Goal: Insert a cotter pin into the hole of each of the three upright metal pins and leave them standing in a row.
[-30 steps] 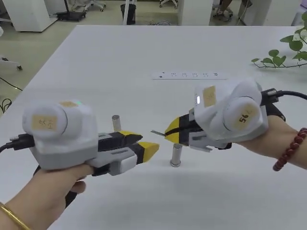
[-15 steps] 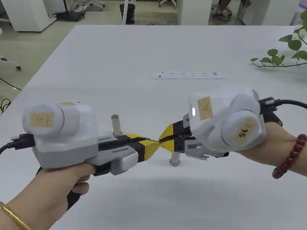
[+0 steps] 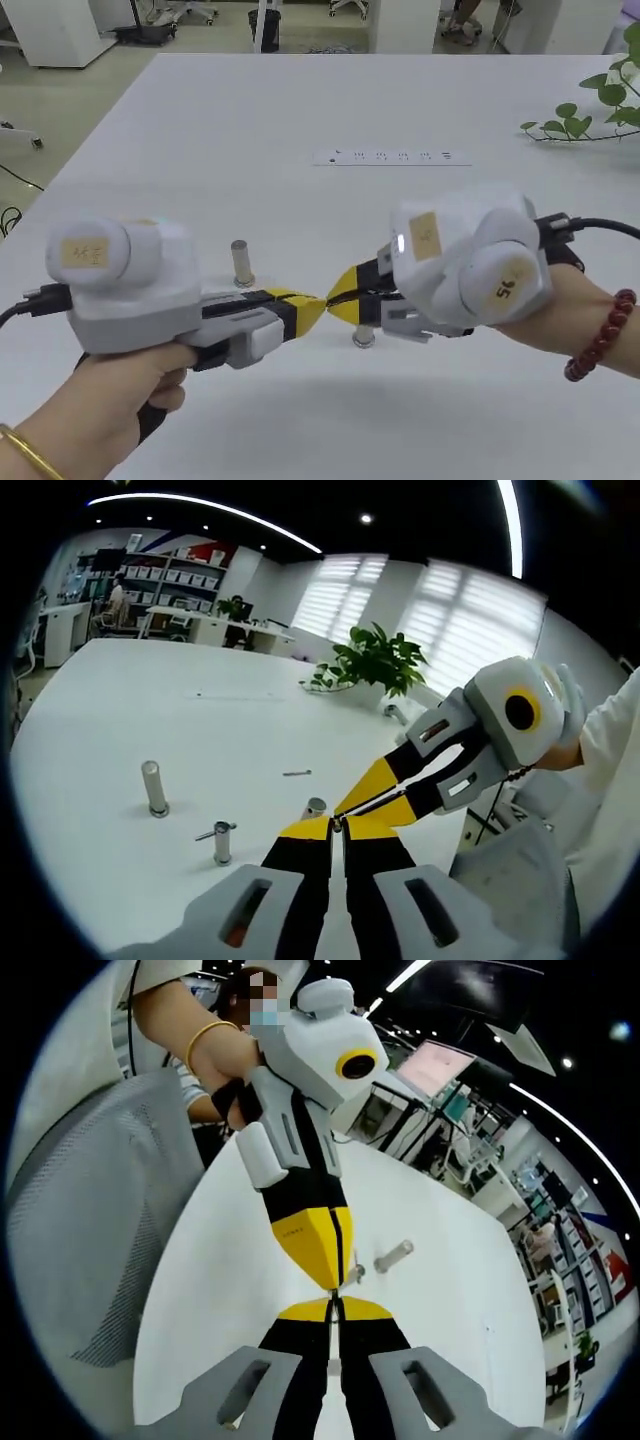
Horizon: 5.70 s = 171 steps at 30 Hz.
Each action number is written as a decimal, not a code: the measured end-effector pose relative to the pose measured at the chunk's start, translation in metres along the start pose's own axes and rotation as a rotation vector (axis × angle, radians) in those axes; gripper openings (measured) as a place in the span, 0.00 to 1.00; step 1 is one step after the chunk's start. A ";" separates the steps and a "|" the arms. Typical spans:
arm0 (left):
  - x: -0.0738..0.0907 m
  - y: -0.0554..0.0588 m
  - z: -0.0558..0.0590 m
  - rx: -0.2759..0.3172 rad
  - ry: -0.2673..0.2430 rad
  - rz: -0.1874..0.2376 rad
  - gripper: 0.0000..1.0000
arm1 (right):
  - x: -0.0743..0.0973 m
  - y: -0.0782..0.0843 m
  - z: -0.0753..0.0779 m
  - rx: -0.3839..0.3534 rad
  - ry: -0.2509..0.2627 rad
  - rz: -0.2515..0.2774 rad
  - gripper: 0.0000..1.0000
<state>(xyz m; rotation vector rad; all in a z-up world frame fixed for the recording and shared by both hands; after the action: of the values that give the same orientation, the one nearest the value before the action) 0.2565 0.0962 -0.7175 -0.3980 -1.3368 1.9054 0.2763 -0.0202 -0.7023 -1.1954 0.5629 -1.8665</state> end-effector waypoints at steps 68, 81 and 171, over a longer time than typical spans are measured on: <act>0.007 0.018 0.029 -0.247 0.314 -0.070 0.00 | 0.023 0.030 -0.037 -0.591 -0.233 0.279 0.15; 0.008 0.019 0.036 -0.300 0.381 -0.063 0.00 | 0.025 0.025 -0.040 -0.586 -0.265 0.301 0.07; -0.077 0.055 -0.021 -0.286 -0.069 -0.072 0.18 | 0.017 0.105 0.025 -0.270 -0.215 -0.221 0.03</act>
<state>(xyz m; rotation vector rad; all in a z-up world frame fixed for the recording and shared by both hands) 0.2987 0.0447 -0.7880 -0.4224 -1.6545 1.6861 0.3371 -0.0912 -0.7589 -1.6726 0.5951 -1.8511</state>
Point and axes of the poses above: the centre of the closed fingertips' face, and the gripper's own axes: x roughly backward along the fingers, z roughly to its right, y roughly out of its underside, the point moved 8 cm from there along x, roughly backward along the fingers, and after that the axes turned 11 degrees about z, right-handed, at the moved point
